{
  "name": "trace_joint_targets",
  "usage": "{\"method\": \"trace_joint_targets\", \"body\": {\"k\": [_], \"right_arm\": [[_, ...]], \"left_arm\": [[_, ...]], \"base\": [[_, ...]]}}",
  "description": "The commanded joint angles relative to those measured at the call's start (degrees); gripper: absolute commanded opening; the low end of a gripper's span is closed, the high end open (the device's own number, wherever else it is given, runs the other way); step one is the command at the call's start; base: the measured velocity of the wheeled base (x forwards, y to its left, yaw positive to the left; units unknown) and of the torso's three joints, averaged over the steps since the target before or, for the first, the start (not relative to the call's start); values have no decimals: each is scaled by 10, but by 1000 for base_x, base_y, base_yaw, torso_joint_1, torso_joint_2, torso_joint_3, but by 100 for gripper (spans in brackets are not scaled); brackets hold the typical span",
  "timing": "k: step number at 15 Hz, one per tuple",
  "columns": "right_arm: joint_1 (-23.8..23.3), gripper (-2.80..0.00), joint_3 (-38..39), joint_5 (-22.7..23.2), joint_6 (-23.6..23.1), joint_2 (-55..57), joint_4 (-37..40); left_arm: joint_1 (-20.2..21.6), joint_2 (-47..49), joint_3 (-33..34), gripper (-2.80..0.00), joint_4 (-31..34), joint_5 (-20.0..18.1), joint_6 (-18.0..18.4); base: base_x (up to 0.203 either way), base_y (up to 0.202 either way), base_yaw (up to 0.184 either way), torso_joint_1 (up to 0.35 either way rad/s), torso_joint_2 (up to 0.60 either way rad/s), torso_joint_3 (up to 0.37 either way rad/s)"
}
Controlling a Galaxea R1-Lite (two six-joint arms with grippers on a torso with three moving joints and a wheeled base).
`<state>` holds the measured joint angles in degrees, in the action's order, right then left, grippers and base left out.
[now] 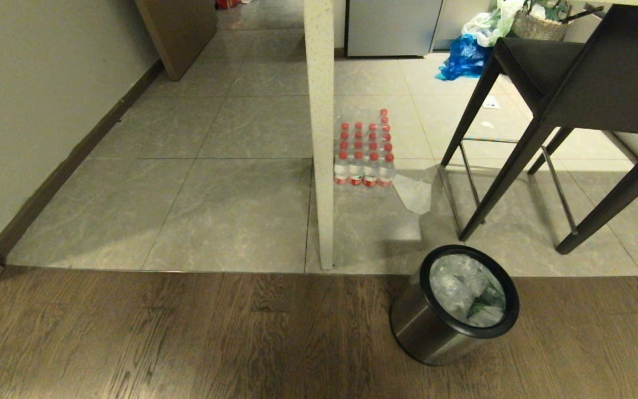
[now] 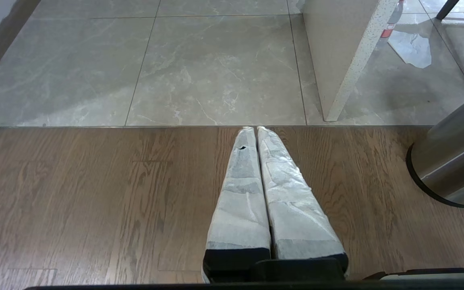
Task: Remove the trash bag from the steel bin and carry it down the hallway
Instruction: Place the outer trash can on the ground
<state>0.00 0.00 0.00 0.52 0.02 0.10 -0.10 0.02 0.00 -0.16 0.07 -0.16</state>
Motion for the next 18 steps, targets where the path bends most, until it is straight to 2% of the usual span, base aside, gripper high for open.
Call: {"method": "trace_joint_targets", "body": {"k": [1,18], "right_arm": [[0,-280,0,0,0,0,0],[0,-280,0,0,0,0,0]], "left_arm": [[0,0,0,-280,0,0,0],[0,0,0,-280,0,0,0]], "base": [[0,0,0,0,0,0],[0,0,0,0,0,0]]}}
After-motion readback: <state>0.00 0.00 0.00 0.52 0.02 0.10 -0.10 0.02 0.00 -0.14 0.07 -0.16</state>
